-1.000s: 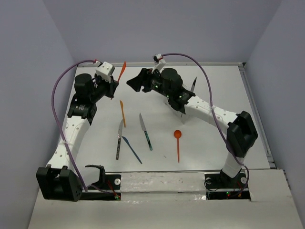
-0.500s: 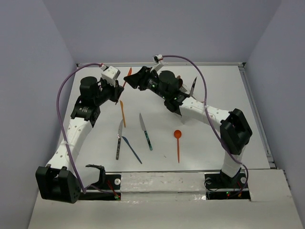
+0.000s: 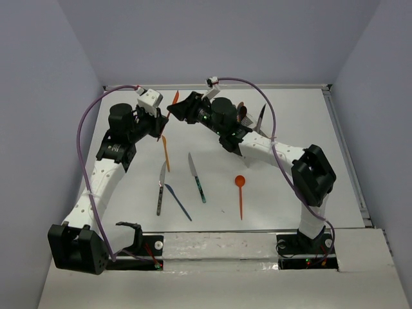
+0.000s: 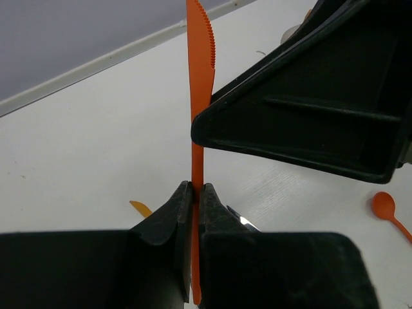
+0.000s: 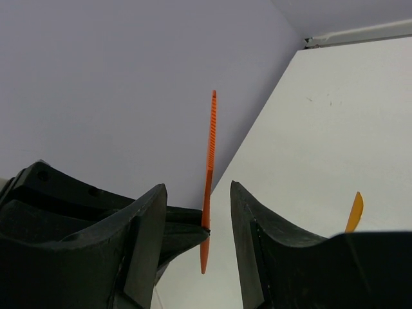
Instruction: Sort the eating utensils into containers
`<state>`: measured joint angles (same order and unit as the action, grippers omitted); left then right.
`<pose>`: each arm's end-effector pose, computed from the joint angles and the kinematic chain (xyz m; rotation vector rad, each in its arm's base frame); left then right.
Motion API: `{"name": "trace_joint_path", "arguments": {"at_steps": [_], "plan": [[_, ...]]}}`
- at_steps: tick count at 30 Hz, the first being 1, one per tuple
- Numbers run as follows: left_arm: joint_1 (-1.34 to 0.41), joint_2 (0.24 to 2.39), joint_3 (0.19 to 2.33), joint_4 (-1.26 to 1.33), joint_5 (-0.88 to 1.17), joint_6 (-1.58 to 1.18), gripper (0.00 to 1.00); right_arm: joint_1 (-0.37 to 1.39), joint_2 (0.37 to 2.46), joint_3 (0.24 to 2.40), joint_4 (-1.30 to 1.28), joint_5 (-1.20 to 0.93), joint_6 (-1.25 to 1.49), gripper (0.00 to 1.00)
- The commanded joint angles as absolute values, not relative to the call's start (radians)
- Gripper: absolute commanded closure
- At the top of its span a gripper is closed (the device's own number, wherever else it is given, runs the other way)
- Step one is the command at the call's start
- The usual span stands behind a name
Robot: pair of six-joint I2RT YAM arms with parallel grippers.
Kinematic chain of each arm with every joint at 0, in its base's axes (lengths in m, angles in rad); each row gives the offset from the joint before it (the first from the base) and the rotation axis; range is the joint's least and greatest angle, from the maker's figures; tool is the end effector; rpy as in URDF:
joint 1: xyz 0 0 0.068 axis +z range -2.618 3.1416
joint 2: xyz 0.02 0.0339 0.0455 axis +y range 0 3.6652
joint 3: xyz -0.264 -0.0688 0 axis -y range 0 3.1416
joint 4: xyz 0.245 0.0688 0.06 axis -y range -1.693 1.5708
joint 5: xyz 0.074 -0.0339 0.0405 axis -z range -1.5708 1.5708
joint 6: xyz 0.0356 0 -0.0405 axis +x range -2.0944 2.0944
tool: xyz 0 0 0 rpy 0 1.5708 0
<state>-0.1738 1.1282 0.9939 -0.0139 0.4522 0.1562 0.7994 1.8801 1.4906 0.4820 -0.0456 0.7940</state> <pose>0.2560 -0.0607 0.3631 0.6071 1.6096 -0.4010 0.3187 0.3301 0.3376 -0.0450 1.6247 1.3005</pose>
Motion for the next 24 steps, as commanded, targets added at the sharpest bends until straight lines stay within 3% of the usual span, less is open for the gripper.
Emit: {"name": "trace_joint_path", "arguments": {"at_steps": [1, 7, 11, 15, 16, 17, 24], "plan": [[-0.183, 1.098, 0.986, 0.041, 0.463, 0.140, 1.00, 0.813, 1.922, 1.531, 0.523, -0.052, 0.816, 0.52], [-0.186, 1.094, 0.989, 0.046, 0.462, 0.133, 1.00, 0.813, 1.959, 1.542, 0.529, -0.051, 0.842, 0.59], [-0.187, 1.094, 0.976, 0.046, 0.459, 0.146, 1.00, 0.813, 1.959, 1.543, 0.545, -0.054, 0.835, 0.80], [-0.189, 1.094, 0.959, 0.051, 0.459, 0.153, 1.00, 0.813, 1.957, 1.539, 0.587, -0.072, 0.821, 0.86], [-0.189, 1.095, 0.957, 0.052, 0.457, 0.153, 1.00, 0.813, 1.960, 1.543, 0.589, -0.081, 0.822, 0.89], [-0.189, 1.103, 0.959, 0.052, 0.457, 0.155, 1.00, 0.813, 1.967, 1.548, 0.583, -0.078, 0.822, 0.98], [-0.187, 1.074, 0.974, 0.041, 0.422, 0.170, 1.00, 0.813, 1.915, 1.442, 0.632, 0.026, 0.789, 1.00]]}}
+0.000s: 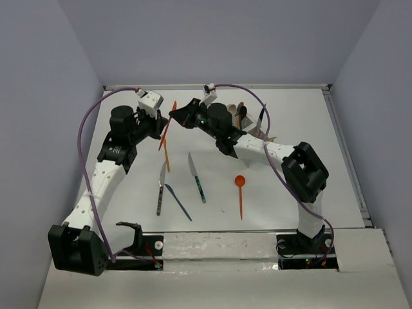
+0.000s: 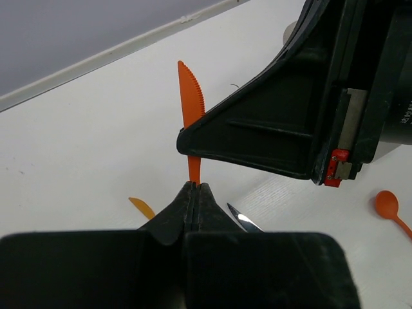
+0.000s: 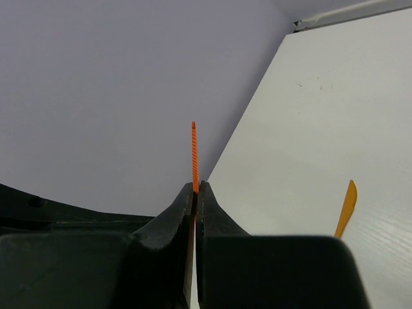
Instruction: Sort the eating utensils into containers
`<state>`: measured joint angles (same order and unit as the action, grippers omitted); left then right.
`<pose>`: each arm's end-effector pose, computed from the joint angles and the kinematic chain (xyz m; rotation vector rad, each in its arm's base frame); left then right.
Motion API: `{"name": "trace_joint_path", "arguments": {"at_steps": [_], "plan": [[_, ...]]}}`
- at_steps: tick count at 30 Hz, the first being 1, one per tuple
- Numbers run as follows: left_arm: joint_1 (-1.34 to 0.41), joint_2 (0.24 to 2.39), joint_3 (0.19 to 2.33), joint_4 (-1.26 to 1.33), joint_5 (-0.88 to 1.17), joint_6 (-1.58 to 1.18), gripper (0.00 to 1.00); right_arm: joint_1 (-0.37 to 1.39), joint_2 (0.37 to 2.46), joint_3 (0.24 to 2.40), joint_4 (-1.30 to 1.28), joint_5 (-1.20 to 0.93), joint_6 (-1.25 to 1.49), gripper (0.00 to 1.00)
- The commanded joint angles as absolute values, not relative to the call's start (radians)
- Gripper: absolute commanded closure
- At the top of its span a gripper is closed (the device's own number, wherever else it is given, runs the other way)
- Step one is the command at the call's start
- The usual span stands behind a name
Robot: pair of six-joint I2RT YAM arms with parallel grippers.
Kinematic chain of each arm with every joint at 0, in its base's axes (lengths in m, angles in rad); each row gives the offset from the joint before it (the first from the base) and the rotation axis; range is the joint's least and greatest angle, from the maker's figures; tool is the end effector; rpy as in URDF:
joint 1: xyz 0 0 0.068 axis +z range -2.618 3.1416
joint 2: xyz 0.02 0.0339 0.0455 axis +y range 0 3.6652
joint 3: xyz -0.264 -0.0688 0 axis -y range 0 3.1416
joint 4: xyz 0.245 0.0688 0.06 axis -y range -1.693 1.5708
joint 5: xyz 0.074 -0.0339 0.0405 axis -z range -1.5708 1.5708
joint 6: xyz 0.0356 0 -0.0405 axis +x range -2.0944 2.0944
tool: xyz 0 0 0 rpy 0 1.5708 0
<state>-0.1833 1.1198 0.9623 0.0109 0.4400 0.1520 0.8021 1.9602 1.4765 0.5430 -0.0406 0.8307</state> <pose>0.2542 -0.0626 0.3564 0.6031 1.6103 -0.4003 0.3288 0.3420 0.3034 -0.0121 1.6672 1.3121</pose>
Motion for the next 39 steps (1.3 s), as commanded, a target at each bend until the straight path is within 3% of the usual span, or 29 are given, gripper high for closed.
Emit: {"name": "trace_joint_path", "arguments": {"at_steps": [1, 5, 10, 14, 21, 27, 39], "plan": [[-0.183, 1.062, 0.977, 0.038, 0.410, 0.173, 1.00, 0.813, 1.904, 1.430, 0.626, 0.034, 0.749, 1.00], [-0.169, 1.037, 0.973, 0.025, 0.345, 0.193, 1.00, 0.813, 1.794, 1.387, 0.586, 0.046, 0.576, 1.00], [-0.152, 1.042, 0.922, 0.009, 0.270, 0.218, 1.00, 0.787, 1.512, 1.289, 0.394, 0.127, 0.341, 1.00], [-0.138, 1.054, 0.904, 0.014, 0.275, 0.221, 1.00, 0.643, 1.246, 1.029, 0.342, 0.312, 0.324, 1.00], [-0.129, 1.071, 0.904, 0.009, 0.272, 0.224, 1.00, 0.506, 0.984, 0.790, 0.305, 0.647, 0.282, 1.00], [-0.126, 1.097, 0.908, 0.002, 0.255, 0.224, 1.00, 0.471, 1.012, 0.745, 0.314, 0.611, 0.383, 1.00], [-0.117, 1.101, 0.899, 0.002, 0.256, 0.230, 1.00, 0.439, 1.265, 0.785, 0.414, 0.537, 0.429, 1.00]]}}
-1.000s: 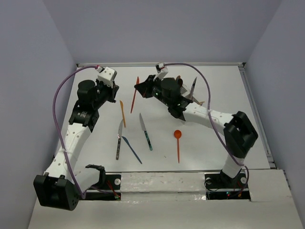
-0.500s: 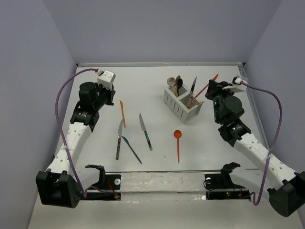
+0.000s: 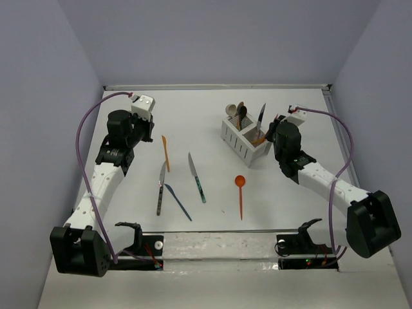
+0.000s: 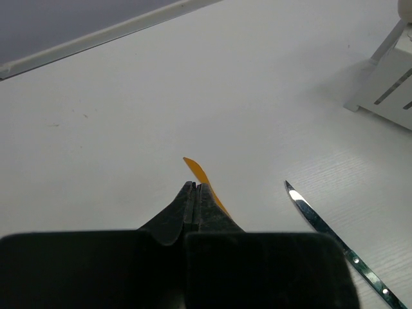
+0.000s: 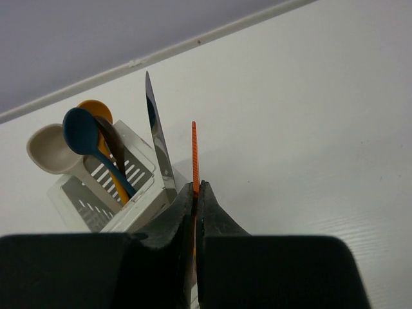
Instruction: Sort the eating utensils into containers
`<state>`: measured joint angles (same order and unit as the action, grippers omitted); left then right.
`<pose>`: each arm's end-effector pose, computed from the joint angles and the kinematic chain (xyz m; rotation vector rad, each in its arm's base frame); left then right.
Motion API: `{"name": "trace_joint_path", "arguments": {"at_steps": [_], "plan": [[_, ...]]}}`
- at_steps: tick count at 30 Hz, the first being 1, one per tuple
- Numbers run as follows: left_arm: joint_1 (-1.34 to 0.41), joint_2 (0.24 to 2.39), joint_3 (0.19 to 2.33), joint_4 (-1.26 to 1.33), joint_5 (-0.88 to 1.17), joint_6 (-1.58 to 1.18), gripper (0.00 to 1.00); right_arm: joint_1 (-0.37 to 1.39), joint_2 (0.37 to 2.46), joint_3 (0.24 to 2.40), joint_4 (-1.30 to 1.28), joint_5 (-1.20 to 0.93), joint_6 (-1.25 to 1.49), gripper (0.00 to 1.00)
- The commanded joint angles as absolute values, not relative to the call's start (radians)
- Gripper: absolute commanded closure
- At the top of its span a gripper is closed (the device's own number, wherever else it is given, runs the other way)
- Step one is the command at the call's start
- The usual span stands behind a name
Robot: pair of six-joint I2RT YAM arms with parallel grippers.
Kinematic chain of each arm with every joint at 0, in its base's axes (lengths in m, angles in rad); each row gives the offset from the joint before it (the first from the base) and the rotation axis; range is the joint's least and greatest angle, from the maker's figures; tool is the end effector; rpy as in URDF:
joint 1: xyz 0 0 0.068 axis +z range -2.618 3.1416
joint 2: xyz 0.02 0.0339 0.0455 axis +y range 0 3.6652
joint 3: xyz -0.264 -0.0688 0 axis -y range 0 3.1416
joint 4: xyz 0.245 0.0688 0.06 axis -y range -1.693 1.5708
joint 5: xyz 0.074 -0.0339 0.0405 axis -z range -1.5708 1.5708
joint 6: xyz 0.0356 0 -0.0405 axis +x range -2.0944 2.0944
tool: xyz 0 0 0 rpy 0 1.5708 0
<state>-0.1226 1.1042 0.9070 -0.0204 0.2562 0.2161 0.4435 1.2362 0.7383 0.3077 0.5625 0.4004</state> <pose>0.2561 -0.0406 0.3367 0.4800 1.7183 -0.1617 0.2606 0.1028 0.2789 0.3658 1.6940 0.1258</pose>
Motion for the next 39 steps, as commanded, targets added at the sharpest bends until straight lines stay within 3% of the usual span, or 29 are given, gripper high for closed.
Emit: {"name": "trace_joint_path", "arguments": {"at_steps": [1, 6, 10, 11, 13, 20, 27, 31, 35, 39], "plan": [[-0.117, 1.103, 0.897, 0.003, 0.256, 0.230, 1.00, 0.439, 1.275, 0.785, 0.422, 0.538, 0.433, 1.00], [-0.115, 1.103, 0.897, 0.002, 0.262, 0.229, 1.00, 0.439, 1.313, 0.773, 0.426, 0.525, 0.471, 0.96], [-0.115, 1.104, 0.897, 0.003, 0.267, 0.230, 1.00, 0.439, 1.283, 0.769, 0.394, 0.497, 0.483, 0.67], [-0.117, 1.103, 0.897, 0.002, 0.267, 0.229, 1.00, 0.439, 1.269, 0.772, 0.379, 0.502, 0.483, 0.55], [-0.117, 1.103, 0.896, 0.002, 0.271, 0.229, 1.00, 0.439, 1.235, 0.775, 0.339, 0.526, 0.480, 0.50], [-0.115, 1.106, 0.900, 0.002, 0.285, 0.226, 1.00, 0.439, 1.040, 0.844, 0.215, 0.535, 0.358, 0.46], [-0.114, 1.095, 0.904, -0.023, 0.281, 0.227, 1.00, 0.439, 1.022, 1.052, -0.098, 0.416, 0.302, 0.46], [-0.110, 1.091, 0.902, -0.025, 0.265, 0.233, 0.99, 0.530, 1.116, 1.127, -0.273, 0.189, 0.301, 0.51], [-0.083, 1.101, 0.896, -0.043, 0.247, 0.245, 0.93, 0.741, 1.253, 1.206, -0.561, 0.362, 0.365, 0.50], [-0.035, 1.140, 0.885, -0.058, 0.256, 0.258, 0.91, 0.823, 1.344, 1.131, -0.661, 0.311, 0.530, 0.47]]}}
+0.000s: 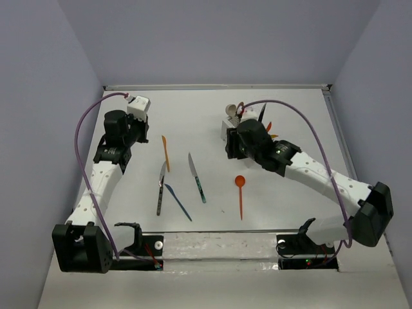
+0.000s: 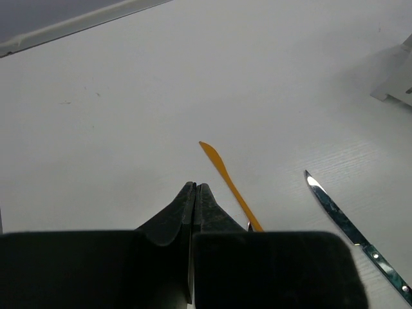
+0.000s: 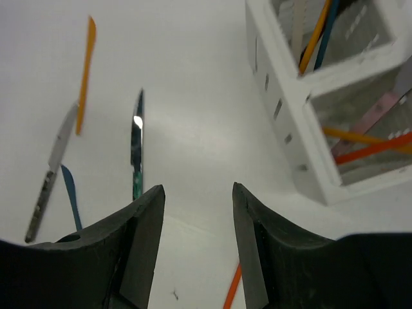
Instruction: Sort the eating utensils into containers
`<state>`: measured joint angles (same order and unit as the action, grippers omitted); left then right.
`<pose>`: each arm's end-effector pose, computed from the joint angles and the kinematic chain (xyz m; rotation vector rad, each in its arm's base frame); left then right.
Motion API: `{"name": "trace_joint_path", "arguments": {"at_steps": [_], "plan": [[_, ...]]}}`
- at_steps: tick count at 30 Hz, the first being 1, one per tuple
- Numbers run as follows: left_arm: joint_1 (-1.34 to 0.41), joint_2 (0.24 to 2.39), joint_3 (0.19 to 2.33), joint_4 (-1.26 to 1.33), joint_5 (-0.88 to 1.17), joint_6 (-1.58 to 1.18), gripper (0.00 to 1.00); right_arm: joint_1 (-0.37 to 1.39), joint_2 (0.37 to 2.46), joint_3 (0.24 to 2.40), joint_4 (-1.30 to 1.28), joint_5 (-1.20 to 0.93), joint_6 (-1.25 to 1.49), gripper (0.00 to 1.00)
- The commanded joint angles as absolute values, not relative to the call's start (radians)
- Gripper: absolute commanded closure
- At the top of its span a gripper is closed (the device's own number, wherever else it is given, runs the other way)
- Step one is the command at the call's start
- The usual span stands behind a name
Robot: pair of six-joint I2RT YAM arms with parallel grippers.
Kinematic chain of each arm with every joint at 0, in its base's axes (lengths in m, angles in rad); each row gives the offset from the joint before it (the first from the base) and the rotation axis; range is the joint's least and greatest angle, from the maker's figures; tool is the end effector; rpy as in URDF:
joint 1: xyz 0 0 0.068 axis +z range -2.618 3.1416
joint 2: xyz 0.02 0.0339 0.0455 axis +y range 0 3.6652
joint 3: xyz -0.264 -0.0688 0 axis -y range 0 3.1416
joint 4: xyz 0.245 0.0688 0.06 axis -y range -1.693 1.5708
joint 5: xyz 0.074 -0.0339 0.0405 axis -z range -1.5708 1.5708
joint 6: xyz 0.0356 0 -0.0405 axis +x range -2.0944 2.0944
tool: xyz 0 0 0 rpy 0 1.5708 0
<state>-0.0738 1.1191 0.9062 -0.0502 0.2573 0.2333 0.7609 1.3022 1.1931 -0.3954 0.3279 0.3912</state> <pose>0.2602 -0.0283 0.3297 0.4561 1.7689 -0.1234 0.2210 0.1946 0.3489 -0.1807 2.0593 0.3760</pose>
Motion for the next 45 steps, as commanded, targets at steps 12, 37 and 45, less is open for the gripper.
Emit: {"name": "trace_joint_path", "arguments": {"at_steps": [12, 37, 45], "plan": [[0.100, 1.086, 0.752, 0.067, 0.270, 0.282, 0.40, 0.853, 1.468, 0.876, -0.556, 0.189, 0.686, 0.41], [0.120, 1.003, 0.483, 0.425, 0.114, 0.249, 0.01, 0.943, 1.502, 1.058, -0.375, 0.375, 0.390, 1.00], [0.121, 1.006, 0.422, 0.488, 0.144, 0.245, 0.01, 0.832, 1.291, 0.905, 0.681, 0.489, -0.107, 1.00]]}}
